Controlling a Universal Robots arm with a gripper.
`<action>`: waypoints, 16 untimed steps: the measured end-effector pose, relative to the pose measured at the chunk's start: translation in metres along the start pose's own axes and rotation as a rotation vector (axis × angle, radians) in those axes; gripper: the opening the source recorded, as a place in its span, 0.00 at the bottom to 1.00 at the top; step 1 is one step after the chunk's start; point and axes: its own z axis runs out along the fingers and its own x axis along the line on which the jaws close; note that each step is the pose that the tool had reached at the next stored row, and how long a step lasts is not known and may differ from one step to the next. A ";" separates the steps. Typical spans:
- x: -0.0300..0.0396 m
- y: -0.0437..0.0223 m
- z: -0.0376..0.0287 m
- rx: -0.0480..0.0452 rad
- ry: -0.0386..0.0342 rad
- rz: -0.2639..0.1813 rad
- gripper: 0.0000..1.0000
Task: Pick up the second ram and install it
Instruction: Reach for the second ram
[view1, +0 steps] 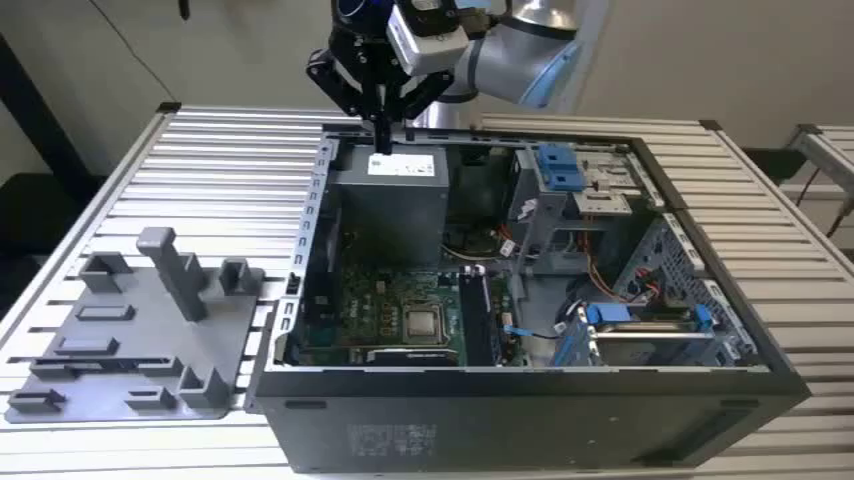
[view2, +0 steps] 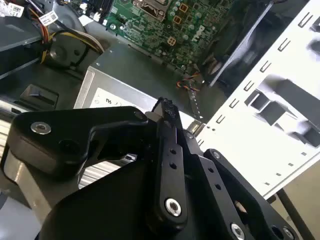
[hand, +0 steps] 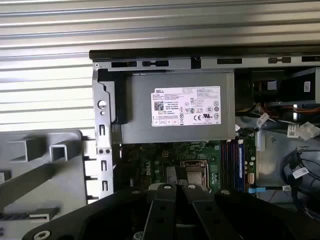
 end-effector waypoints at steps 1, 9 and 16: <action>0.0000 0.0000 0.0000 0.0001 0.0000 0.000 0.11; 0.0000 0.0000 0.0000 0.0000 0.0000 0.000 0.11; 0.0055 -0.0004 -0.0002 0.0000 -0.0009 0.000 0.11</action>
